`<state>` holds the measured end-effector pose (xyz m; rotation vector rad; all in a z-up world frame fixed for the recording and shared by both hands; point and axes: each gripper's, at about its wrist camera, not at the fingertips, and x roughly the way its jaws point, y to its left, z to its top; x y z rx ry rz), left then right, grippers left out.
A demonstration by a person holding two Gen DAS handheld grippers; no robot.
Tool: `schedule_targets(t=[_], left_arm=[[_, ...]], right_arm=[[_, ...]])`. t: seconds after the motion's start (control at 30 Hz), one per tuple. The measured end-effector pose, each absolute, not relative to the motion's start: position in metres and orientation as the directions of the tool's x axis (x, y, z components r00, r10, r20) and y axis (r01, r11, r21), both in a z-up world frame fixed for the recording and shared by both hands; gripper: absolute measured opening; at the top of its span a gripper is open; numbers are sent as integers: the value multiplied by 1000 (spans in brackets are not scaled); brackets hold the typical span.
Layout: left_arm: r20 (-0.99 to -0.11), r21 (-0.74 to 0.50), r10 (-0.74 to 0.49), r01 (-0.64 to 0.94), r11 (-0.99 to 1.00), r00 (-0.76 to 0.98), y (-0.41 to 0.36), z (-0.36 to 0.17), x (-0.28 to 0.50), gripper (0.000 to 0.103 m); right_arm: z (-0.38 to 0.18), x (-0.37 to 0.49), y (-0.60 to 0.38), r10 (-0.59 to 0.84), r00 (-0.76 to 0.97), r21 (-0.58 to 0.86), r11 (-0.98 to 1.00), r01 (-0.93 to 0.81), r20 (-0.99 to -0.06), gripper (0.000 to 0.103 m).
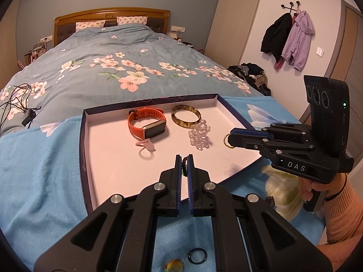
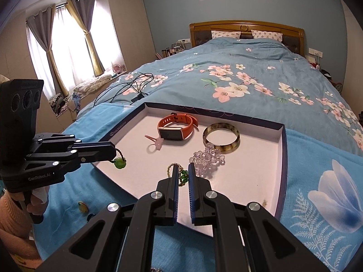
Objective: Organize jewelry
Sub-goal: 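Carry the ring and hair tie into the box lid and open both tools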
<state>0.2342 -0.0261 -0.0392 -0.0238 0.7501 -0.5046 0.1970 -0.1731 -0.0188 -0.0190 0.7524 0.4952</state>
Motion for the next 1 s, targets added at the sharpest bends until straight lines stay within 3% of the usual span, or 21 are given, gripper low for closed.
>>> schedule_targets(t=[1.0], left_arm=[[-715, -204, -392, 364, 909, 579, -36, -70, 282, 5]], right_arm=[[-46, 229, -153, 358, 564, 99, 894, -437, -744, 6]])
